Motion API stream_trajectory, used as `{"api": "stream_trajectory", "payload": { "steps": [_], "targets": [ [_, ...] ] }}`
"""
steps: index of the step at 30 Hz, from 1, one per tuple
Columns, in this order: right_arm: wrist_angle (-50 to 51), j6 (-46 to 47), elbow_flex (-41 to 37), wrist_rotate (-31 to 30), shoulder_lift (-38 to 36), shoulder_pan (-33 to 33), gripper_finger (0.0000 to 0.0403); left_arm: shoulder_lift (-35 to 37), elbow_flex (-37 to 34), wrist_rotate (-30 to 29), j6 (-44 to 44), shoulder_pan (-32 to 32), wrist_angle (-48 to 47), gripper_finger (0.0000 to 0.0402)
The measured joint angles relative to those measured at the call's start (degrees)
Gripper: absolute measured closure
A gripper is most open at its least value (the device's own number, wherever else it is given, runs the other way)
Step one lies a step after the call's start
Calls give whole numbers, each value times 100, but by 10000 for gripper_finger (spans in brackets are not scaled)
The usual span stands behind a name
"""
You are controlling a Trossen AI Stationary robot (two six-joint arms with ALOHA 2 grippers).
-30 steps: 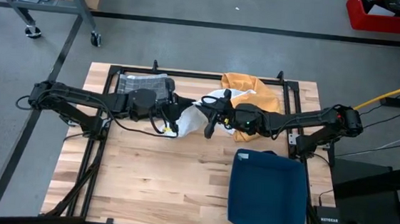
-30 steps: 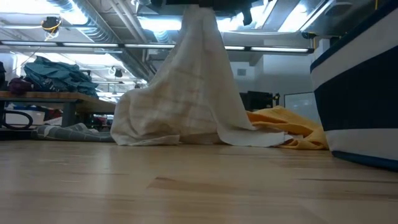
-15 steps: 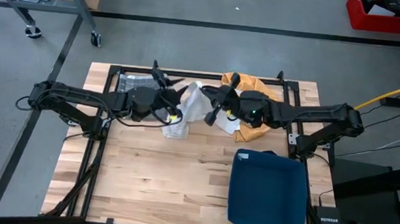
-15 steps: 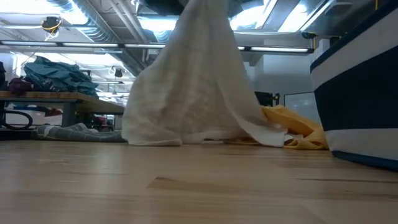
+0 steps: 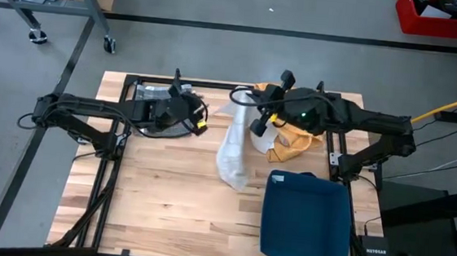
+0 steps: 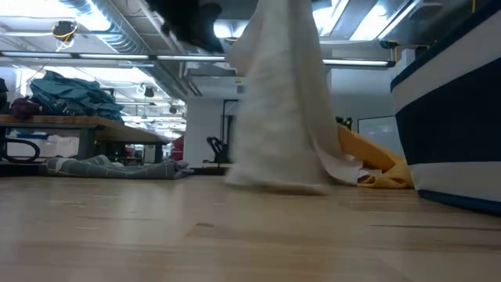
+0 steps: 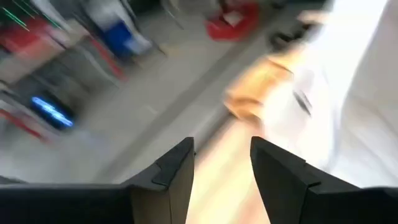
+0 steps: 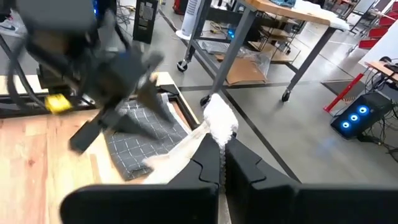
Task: Fold towel
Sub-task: Fold the white towel
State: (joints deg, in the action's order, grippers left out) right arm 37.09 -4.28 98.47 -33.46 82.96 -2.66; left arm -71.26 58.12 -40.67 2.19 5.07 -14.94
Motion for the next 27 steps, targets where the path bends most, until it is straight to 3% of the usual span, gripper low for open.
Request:
{"api": "stream_trajectory", "payload": {
  "steps": [4, 8, 13, 20, 27],
  "targets": [
    [207, -8, 369, -2, 0, 4, 396, -1, -360, 1179, 985, 75, 92, 253],
    [266, -163, 587, -2, 0, 4, 398, -45, -817, 1900, 1340, 60, 762, 253],
    [335, -204, 787, -13, 0, 7, 396, -258, -1391, 2433, 1558, 55, 1990, 254],
    [254, -223, 842, -225, 2, 8, 398, -844, -1889, 3242, 2500, -27, 3950, 254],
    [-247, -660, 842, -768, 44, 11, 398, -1504, -1938, 3412, 2943, -323, 4652, 254]
  ]
}}
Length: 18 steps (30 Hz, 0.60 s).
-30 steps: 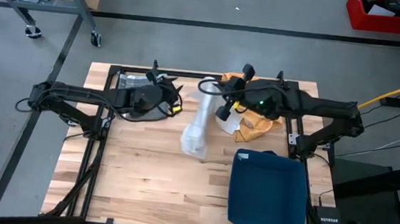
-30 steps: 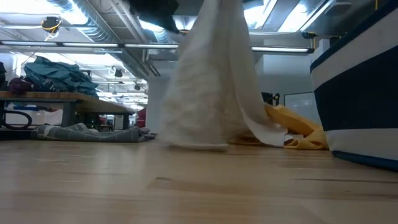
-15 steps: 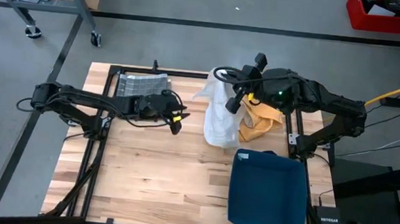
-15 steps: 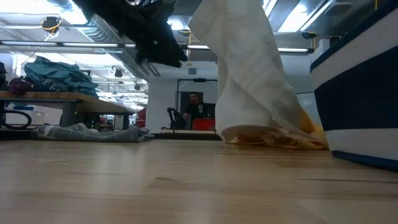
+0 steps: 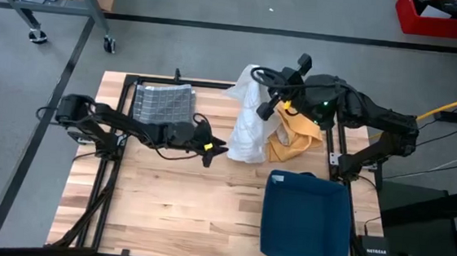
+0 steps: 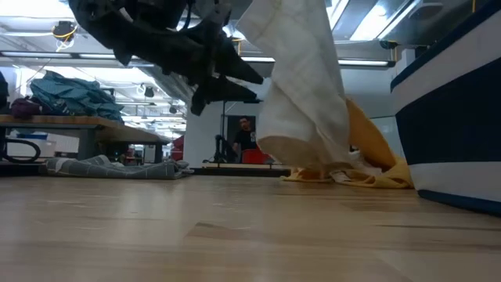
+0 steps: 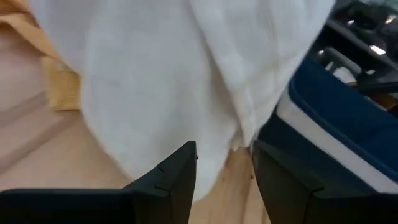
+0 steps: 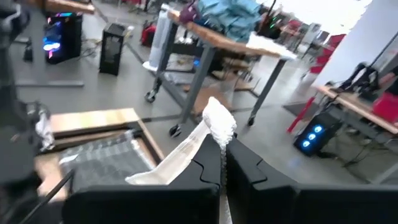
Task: Fold towel
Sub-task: Fold the white towel
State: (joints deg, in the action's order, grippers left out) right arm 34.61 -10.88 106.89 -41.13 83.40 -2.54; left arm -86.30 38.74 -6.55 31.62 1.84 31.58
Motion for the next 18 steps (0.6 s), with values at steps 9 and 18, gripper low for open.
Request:
{"api": "stream_trajectory", "payload": {
  "steps": [9, 18],
  "targets": [
    [-787, -161, 0, -90, 13, 192, 398, -589, 13, 9, -7, -286, 1410, 254],
    [-1285, -315, 0, -57, 13, 273, 397, -871, 15, -11, -342, -341, 1563, 254]
  ]
}}
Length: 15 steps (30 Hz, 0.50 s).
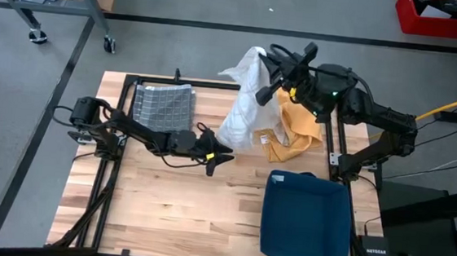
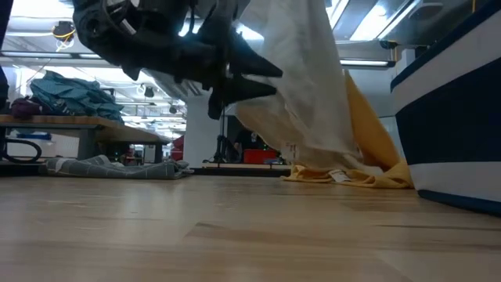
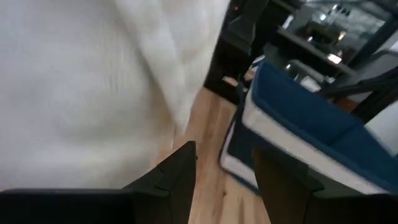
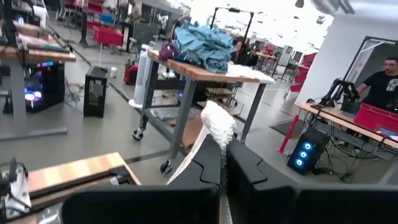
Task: Fold towel
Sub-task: Fold the white towel
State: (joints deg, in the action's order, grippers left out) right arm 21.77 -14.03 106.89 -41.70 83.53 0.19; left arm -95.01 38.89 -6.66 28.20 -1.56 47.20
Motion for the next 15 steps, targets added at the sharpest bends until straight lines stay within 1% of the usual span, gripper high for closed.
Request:
{"api": "stream_trajectory", "payload": {
  "steps": [5, 10, 12, 15],
  "targets": [
    [-302, -175, 0, 29, 0, -15, 397, -166, 0, -237, -704, -2, 4, 254],
    [-285, -172, 0, 77, 0, -15, 397, -339, 0, -696, -1308, -1, 76, 254],
    [-320, -173, 0, 145, 0, -15, 398, -448, 2, -872, -1486, 0, 129, 254],
    [-472, -174, 0, 184, 0, -15, 397, -660, 8, -986, -1514, -2, 355, 254]
  ]
}}
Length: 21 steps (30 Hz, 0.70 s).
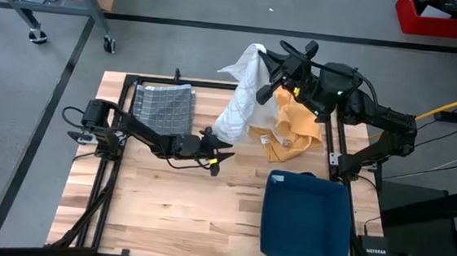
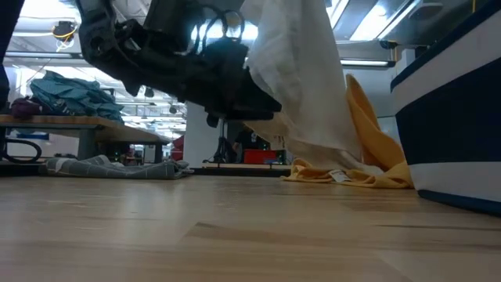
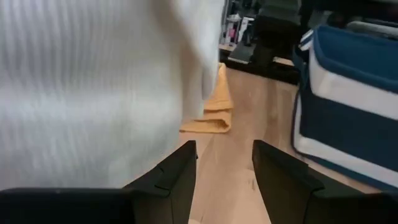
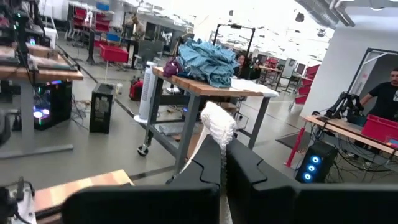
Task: Fold towel
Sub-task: Fold the white towel
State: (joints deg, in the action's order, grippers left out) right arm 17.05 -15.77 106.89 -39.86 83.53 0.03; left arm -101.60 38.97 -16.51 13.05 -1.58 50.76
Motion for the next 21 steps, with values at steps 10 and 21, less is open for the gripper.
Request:
{"api": "stream_trajectory", "payload": {
  "steps": [10, 21],
  "targets": [
    [-73, 0, -2, 140, 0, 0, 397, -624, 45, -897, 101, 2, 1365, 254],
    [-115, 0, -2, 195, 4, 0, 396, -1170, 623, -1017, 188, -149, 1588, 254]
  ]
}}
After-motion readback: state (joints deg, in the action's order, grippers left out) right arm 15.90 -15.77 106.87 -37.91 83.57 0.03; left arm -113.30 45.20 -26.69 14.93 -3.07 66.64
